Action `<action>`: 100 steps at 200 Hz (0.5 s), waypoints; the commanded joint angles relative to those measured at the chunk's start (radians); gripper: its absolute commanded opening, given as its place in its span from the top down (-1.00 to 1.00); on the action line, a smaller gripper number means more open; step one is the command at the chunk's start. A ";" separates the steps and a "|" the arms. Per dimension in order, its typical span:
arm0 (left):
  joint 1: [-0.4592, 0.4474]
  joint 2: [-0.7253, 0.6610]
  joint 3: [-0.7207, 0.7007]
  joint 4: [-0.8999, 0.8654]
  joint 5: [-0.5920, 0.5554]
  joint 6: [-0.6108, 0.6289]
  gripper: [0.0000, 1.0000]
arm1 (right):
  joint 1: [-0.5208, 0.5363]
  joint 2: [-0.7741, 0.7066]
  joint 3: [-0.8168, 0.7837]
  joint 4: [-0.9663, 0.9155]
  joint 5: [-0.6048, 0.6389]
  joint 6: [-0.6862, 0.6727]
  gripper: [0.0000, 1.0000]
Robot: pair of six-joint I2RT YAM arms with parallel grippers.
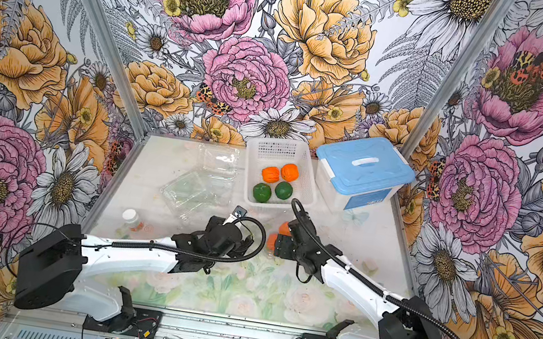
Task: Take oranges out of containers
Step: Move the packing box to the center of the board.
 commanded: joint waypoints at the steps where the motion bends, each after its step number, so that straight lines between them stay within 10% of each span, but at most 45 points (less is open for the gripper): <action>1: 0.002 -0.040 0.007 0.001 -0.017 -0.027 -0.98 | 0.004 -0.078 -0.001 0.016 -0.004 0.049 -0.59; 100: 0.091 0.069 0.046 -0.023 0.065 -0.094 -0.98 | -0.230 -0.009 0.100 0.026 -0.112 -0.045 -0.57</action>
